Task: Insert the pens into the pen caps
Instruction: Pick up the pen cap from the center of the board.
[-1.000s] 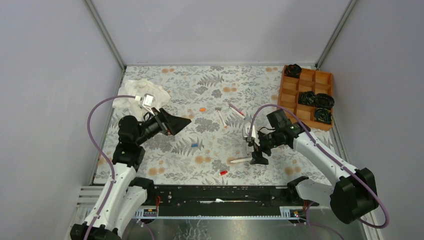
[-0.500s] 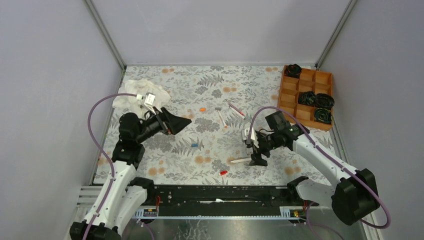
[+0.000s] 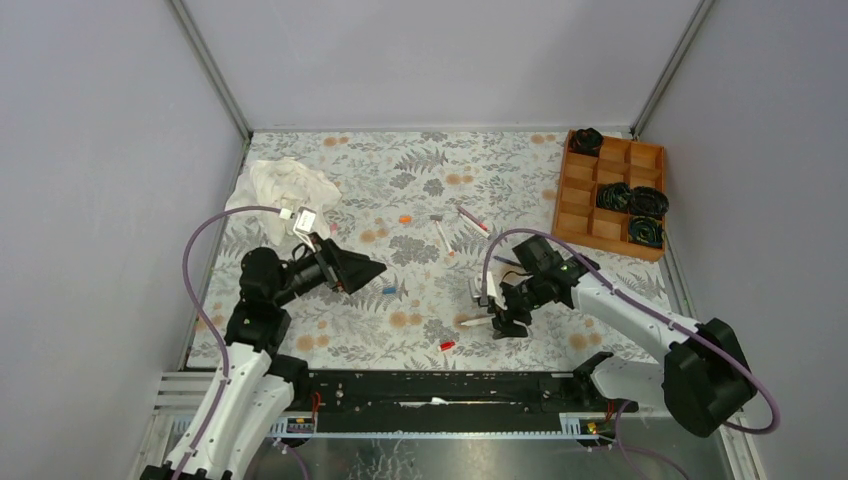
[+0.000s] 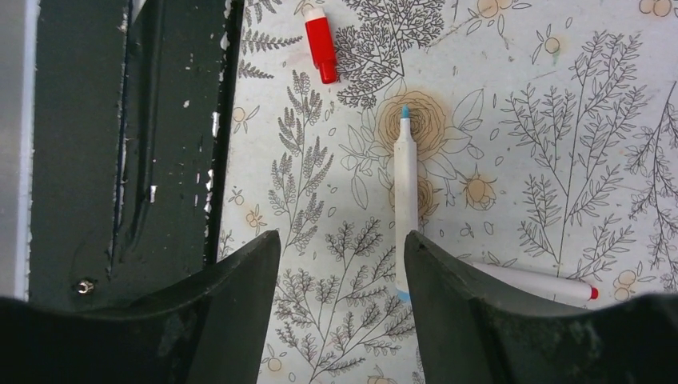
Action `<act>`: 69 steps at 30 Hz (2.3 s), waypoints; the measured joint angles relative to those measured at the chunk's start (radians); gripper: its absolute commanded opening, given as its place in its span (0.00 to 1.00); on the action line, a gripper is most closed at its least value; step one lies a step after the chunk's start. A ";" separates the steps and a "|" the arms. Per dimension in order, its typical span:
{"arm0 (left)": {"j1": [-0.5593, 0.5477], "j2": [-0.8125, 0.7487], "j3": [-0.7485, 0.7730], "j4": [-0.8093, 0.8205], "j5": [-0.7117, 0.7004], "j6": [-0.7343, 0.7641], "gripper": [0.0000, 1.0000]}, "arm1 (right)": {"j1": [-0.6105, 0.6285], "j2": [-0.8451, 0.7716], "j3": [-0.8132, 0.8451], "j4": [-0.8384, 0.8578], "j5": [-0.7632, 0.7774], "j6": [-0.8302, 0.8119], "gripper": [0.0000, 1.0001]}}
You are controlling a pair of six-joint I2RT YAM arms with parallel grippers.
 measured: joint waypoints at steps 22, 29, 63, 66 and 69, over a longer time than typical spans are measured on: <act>-0.020 0.058 -0.068 -0.014 -0.159 -0.093 0.95 | 0.188 0.100 0.106 0.124 -0.003 0.132 0.63; -0.020 -0.002 -0.144 -0.007 -0.243 -0.175 0.95 | 0.366 0.188 0.120 0.196 0.038 0.168 0.59; -0.020 -0.154 -0.201 -0.039 -0.409 -0.272 0.95 | 0.562 0.377 0.101 0.341 0.398 0.264 0.40; -0.020 -0.158 -0.212 -0.039 -0.407 -0.278 0.95 | 0.562 0.386 0.110 0.346 0.404 0.269 0.35; -0.020 -0.160 -0.220 -0.039 -0.402 -0.285 0.95 | 0.565 0.393 0.114 0.355 0.410 0.272 0.32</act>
